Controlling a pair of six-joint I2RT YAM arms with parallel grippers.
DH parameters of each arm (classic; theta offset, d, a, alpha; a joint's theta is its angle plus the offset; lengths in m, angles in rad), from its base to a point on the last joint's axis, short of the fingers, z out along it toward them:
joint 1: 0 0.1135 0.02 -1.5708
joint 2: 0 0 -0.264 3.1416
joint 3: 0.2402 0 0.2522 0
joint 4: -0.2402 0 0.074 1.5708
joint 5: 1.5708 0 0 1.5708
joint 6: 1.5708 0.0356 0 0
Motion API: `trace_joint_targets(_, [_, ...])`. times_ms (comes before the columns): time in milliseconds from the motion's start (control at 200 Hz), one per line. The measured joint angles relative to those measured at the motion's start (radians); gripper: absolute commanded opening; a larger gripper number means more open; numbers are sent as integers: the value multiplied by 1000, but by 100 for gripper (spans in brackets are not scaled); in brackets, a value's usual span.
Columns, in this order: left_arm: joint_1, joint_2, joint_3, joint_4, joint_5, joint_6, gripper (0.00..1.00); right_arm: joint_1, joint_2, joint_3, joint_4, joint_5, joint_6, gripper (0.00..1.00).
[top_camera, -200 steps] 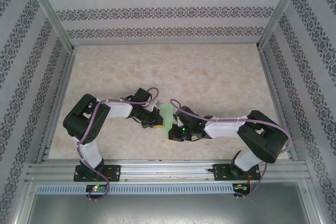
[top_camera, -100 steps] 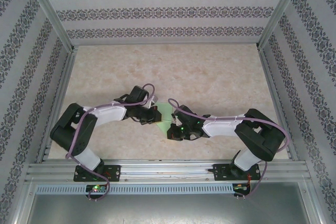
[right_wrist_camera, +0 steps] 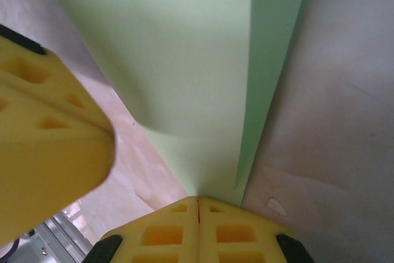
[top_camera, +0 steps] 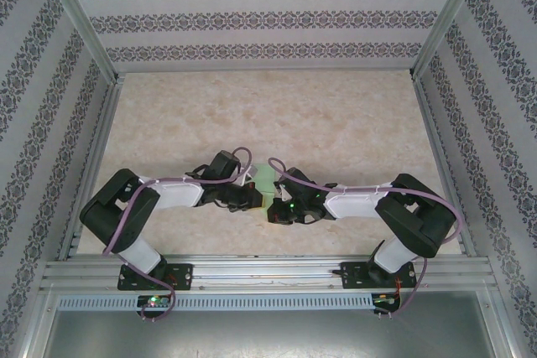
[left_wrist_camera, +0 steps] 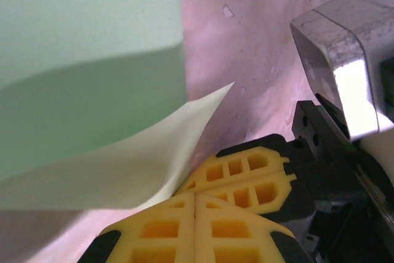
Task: Fold a paper plane with a square sheet of paper (fold left side to right side)
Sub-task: Third fold the triangle at the center of the table.
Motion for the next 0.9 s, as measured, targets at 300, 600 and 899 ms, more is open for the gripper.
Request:
trace_joint_targets(300, [-14, 73, 0, 80, -5, -33, 0, 0, 0, 3, -6, 1, -8, 0])
trace_joint_targets(600, [-14, 98, 0, 82, -46, -33, 0, 0, 0, 26, -60, 14, -27, 0])
trace_joint_targets(899, [-14, 117, 23, 70, -48, -31, 0, 0, -1, 42, -97, 32, -35, 0])
